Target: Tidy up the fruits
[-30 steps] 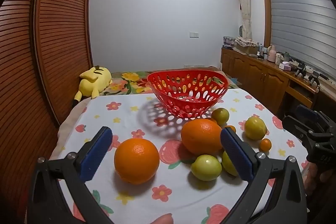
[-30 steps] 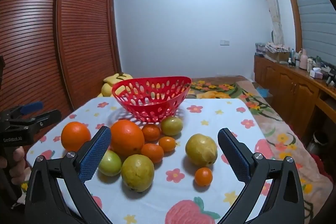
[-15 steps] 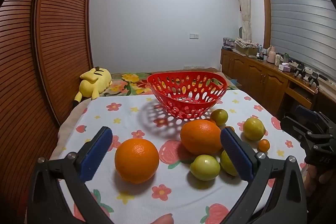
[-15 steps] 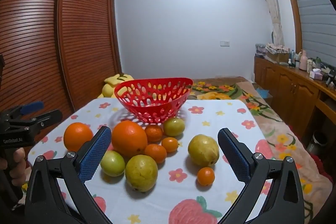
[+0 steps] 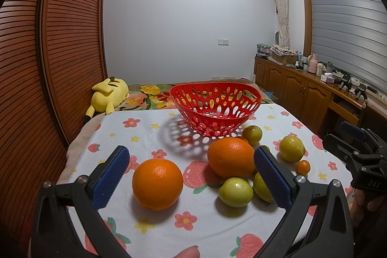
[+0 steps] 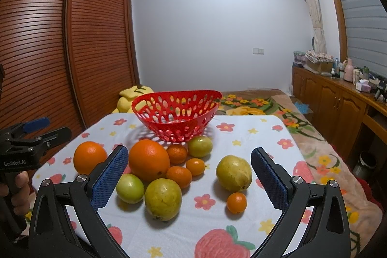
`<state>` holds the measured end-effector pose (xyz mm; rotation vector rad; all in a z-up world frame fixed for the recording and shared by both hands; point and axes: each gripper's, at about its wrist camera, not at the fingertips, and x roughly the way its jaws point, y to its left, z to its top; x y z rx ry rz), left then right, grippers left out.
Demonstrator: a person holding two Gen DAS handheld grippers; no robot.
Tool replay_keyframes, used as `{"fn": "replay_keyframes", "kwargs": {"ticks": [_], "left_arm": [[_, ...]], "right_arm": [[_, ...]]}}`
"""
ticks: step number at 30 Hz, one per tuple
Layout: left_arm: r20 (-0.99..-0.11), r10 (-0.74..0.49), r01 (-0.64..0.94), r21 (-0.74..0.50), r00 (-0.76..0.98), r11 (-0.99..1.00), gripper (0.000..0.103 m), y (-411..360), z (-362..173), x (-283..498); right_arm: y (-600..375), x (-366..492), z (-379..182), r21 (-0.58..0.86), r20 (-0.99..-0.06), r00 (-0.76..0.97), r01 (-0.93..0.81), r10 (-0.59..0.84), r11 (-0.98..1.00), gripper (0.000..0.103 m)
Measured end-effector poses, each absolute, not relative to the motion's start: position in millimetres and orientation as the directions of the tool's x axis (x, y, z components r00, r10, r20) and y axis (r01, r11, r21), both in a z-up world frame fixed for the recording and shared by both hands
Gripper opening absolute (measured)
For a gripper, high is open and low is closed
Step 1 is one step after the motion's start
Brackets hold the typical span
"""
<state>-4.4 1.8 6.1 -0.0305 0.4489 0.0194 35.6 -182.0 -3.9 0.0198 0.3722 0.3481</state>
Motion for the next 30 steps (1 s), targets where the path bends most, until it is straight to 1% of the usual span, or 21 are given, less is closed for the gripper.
{"fn": "replay_keyframes", "kwargs": {"ticks": [30], "left_arm": [[-0.431,0.013,-0.027,-0.026,0.902,0.999,0.103,-0.6,6.1,-6.1]], "right_arm": [[-181.8,35.6,-3.3,0.082,-0.353,0.872,-0.331,0.338,0.940,0.103]]}}
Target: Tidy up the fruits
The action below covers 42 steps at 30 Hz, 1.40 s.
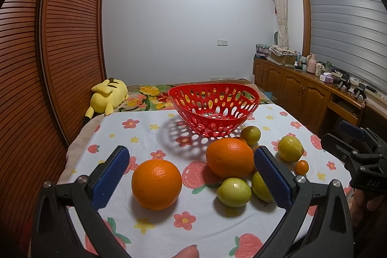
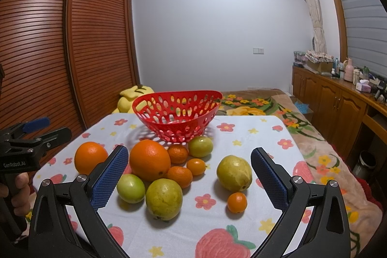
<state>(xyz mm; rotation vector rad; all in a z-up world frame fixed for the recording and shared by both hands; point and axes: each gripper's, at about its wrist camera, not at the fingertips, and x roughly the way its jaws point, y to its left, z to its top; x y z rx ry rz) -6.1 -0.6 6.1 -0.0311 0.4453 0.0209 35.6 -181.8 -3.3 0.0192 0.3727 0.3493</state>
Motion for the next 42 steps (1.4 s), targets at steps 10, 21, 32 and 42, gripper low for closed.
{"fn": "replay_keyframes", "kwargs": {"ticks": [10,21,32,42], "left_arm": [[-0.431,0.014,-0.028,-0.025,0.902,0.999,0.103,-1,6,-6],[-0.436,0.011,-0.025,-0.026,0.900,0.999,0.103,-5,12,-12],[-0.503,0.011,-0.029,-0.028,0.864,0.999,0.103,18,-21,13],[-0.563,0.022,-0.053,-0.038,0.826,0.998,0.103,53,-50,35]], "right_arm": [[-182,35,-3,0.083,-0.354,0.872,-0.331,0.339,0.940,0.103],[-179,34,-3,0.085,-0.360,0.869,-0.332,0.340,0.939,0.103],[-192,52,-21,0.088,-0.415,0.850,-0.316,0.324,0.945,0.103],[-205,84,-41,0.053,-0.480,0.823,-0.318,0.304,0.947,0.099]]}}
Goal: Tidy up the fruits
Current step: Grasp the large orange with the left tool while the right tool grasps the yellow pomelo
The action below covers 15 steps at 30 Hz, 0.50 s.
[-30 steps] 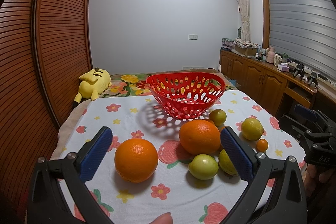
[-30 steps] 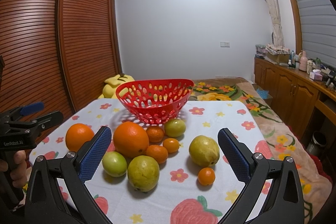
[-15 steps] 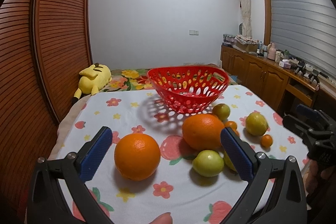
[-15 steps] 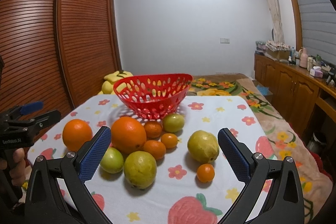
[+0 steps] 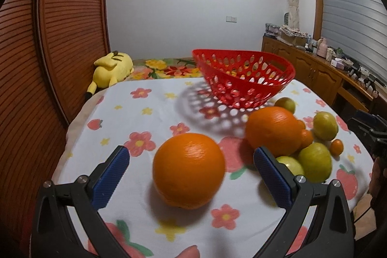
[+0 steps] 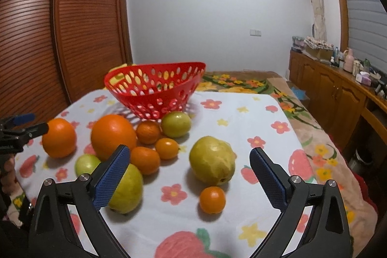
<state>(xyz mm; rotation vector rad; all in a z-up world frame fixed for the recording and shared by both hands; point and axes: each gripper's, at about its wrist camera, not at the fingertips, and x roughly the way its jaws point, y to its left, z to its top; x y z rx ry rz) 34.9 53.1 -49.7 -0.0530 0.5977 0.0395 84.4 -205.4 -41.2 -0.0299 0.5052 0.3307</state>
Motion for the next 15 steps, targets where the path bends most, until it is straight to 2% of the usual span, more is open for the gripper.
{"fn": "replay_keyframes", "kwargs": {"ticks": [8,10,15], "left_arm": [[-0.618,-0.006,-0.034,-0.052,0.786,0.998,0.099,65,-63,50],[-0.637,-0.026,-0.025,-0.071,0.770,0.997,0.096,67,-68,53],[-0.665,-0.058,-0.009,-0.097,0.744,0.995,0.096,68,-75,58]], "right_arm": [[-212,112,-52,0.067,-0.542,0.776,-0.343,0.323,0.937,0.090],[-214,117,-55,0.079,-0.555,0.764,-0.345,0.329,0.935,0.089],[-219,132,-64,0.123,-0.607,0.715,-0.348,0.348,0.929,0.086]]}}
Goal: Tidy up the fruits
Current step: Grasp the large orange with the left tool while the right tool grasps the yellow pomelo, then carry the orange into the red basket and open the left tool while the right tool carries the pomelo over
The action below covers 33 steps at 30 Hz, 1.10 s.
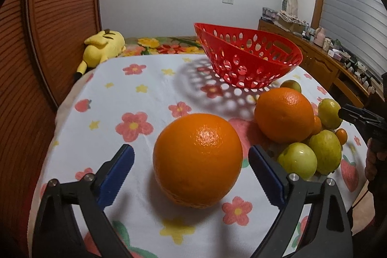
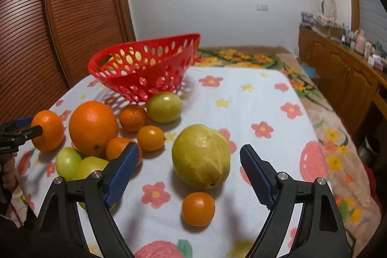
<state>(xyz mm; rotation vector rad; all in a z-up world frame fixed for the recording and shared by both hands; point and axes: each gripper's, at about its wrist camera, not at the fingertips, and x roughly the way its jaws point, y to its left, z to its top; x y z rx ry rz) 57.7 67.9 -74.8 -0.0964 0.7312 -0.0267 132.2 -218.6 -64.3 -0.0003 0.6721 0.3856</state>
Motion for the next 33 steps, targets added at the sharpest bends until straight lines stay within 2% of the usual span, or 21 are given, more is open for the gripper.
{"fn": "replay_keyframes", "kwargs": {"ticks": [12,15,18,24,33], "left_arm": [[-0.723,-0.109,0.028,-0.123,0.682,0.992,0.095,64,-91,72],[-0.730,-0.123,0.031,-0.139,0.673,0.990,0.088,66,-94,75],[-0.727,-0.135,0.025,-0.159,0.674,0.987,0.084,70,-95,77],[-0.720,-0.149,0.033,-0.172,0.678,0.984,0.083,72,-95,77],[-0.694,-0.156,0.021,-0.199,0.703,0.980,0.081,74,-90,78]], "right_arm": [[-215,157,-77,0.125,-0.687,0.640,-0.364,0.345,0.923,0.078],[-212,163,-81,0.115,-0.705,0.625,-0.368,0.337,0.923,0.077],[-211,167,-81,0.098,-0.710,0.627,-0.361,0.319,0.927,0.071],[-210,171,-86,0.078,-0.729,0.610,-0.375,0.309,0.924,0.064],[-210,171,-84,0.074,-0.720,0.610,-0.405,0.330,0.911,0.064]]}}
